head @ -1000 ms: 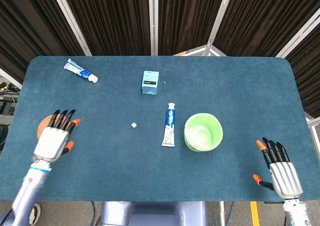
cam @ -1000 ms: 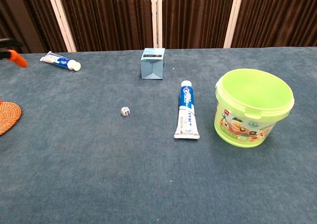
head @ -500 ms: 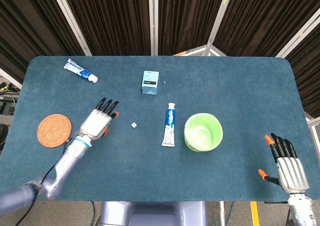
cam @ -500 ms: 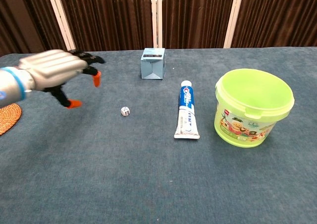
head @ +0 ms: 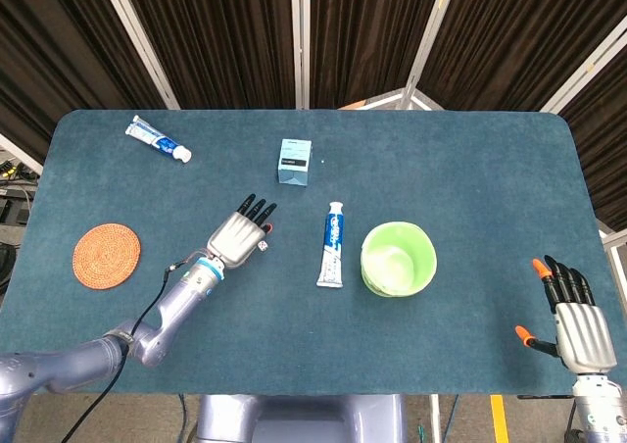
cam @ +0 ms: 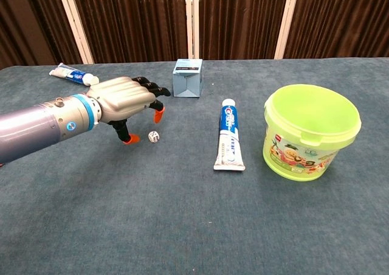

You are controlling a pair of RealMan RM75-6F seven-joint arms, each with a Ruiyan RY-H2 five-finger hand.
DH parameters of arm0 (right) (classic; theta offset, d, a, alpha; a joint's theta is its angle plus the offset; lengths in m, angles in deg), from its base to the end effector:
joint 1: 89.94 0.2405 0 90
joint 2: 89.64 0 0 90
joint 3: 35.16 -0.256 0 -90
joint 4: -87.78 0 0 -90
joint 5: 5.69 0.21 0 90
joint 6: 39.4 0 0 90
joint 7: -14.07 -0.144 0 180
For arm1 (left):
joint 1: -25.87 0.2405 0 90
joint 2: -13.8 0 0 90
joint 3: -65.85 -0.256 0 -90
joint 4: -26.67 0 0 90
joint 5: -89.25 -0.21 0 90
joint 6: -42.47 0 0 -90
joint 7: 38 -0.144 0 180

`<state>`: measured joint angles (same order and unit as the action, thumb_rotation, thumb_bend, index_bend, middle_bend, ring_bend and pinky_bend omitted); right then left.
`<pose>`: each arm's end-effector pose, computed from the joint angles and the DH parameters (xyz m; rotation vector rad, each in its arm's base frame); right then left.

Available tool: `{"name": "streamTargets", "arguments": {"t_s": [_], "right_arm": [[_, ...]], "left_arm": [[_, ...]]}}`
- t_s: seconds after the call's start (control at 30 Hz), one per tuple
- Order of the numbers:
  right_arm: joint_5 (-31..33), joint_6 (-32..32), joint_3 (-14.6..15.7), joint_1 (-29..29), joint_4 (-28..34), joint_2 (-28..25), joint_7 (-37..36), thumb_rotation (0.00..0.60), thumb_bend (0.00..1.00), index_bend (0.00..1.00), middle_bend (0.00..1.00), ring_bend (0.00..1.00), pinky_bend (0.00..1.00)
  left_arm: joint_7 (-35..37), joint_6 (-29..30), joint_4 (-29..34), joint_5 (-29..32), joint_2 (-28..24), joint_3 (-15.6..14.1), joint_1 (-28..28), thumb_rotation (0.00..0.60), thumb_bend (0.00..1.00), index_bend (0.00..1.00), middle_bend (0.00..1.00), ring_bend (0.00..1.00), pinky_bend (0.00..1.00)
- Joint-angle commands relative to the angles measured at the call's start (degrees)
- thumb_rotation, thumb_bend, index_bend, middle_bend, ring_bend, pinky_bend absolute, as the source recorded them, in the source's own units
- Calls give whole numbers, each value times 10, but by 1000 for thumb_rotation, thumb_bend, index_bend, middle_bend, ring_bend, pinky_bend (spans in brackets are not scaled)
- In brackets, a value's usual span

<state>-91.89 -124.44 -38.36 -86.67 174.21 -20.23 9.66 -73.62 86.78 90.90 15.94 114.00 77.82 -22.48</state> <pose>-0.3270 -0.1742 0.1393 1.3395 -0.9665 0.9410 -0.1326 0.3750 -0.0732 -2.1092 -0.4032 -0.6501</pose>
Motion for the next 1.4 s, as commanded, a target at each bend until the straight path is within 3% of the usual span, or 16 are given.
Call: {"name": "streamTargets", "arguments": {"t_s": [0.03,0.7,0.9,1.07,1.4], "right_arm": [[-1,-1,1,0,0,0,0,600,73,0,0,0,0],[-4,-5,1,-2,1,1,4,600,73,0,0,0,0],[-3,-6,1,-2,1,2,6,600,74,0,0,0,0],[-5,-7,1,-3,1,2,5,600,73,0,0,0,0],[-11,-11,4,-4,0,4,7,600,74,0,0,0,0]], "left_arm": [[3,-4,-15,7,12,-4,-9,600,307,370,0,0,0],[-12,0,-42,42,39,-16,-34,600,317,406,0,0,0],[-10,-2,-44,49,41,-21,-38,600,376,453,0,0,0],[-4,-1,-50,54,43,-27,-38,600,399,549,0,0,0],[16,56,18,29,-11,-27,-21,600,416,551,0,0,0]]}}
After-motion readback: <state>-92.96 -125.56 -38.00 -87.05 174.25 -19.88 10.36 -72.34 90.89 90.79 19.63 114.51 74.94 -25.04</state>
